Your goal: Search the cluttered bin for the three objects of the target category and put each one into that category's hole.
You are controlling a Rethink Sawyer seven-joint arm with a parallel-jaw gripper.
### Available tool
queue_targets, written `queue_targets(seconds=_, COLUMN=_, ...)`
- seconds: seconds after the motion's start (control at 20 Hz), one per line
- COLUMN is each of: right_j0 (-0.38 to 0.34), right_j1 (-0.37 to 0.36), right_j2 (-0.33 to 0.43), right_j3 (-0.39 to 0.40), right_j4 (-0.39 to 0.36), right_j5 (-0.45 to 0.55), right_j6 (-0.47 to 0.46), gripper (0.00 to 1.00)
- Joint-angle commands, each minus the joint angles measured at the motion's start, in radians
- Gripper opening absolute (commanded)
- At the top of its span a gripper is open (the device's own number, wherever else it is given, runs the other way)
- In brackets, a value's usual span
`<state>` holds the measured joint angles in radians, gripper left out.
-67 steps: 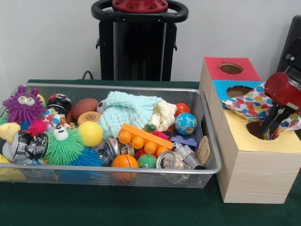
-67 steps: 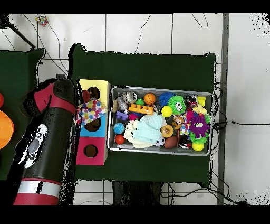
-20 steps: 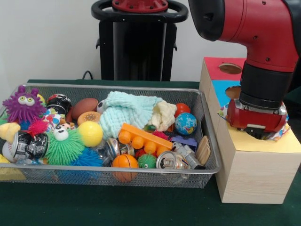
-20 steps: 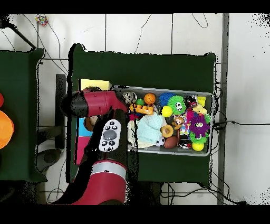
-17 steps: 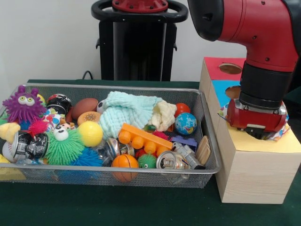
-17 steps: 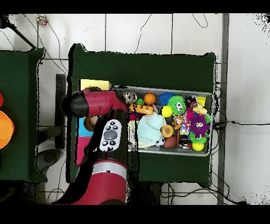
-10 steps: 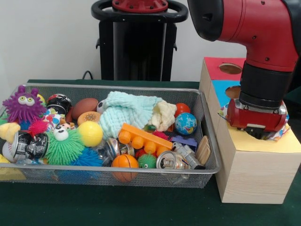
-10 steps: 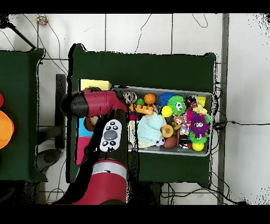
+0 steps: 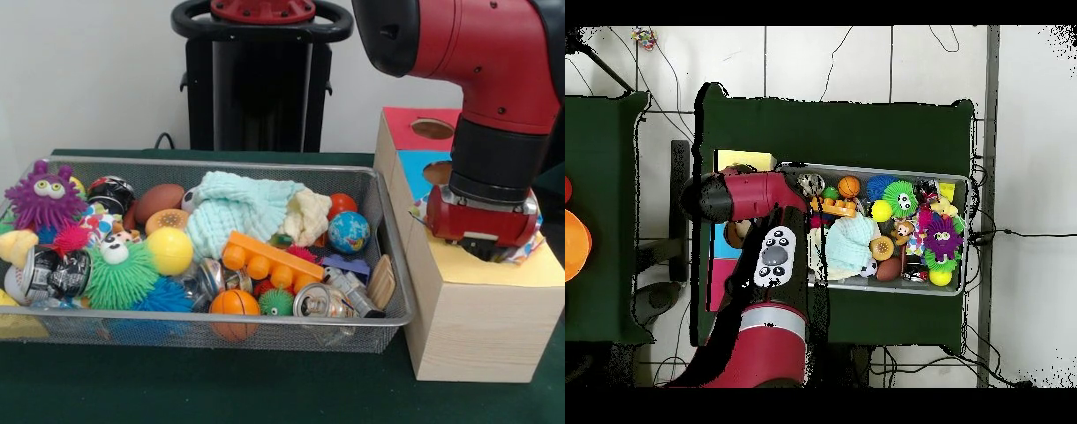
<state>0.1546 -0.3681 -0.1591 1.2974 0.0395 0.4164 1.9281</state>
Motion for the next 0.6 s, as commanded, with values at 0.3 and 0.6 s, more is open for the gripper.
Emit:
queue_targets(seconds=0.3, right_j0=0.006, right_j1=-0.097, right_j2=0.051, right_j3=0.095, right_j4=-0.037, right_j5=0.298, right_j6=0.000, gripper=0.00)
queue_targets(seconds=0.6, right_j0=0.011, right_j1=-0.117, right_j2=0.047, right_j3=0.085, right_j4=-0.043, right_j5=0.338, right_j6=0.013, gripper=0.00)
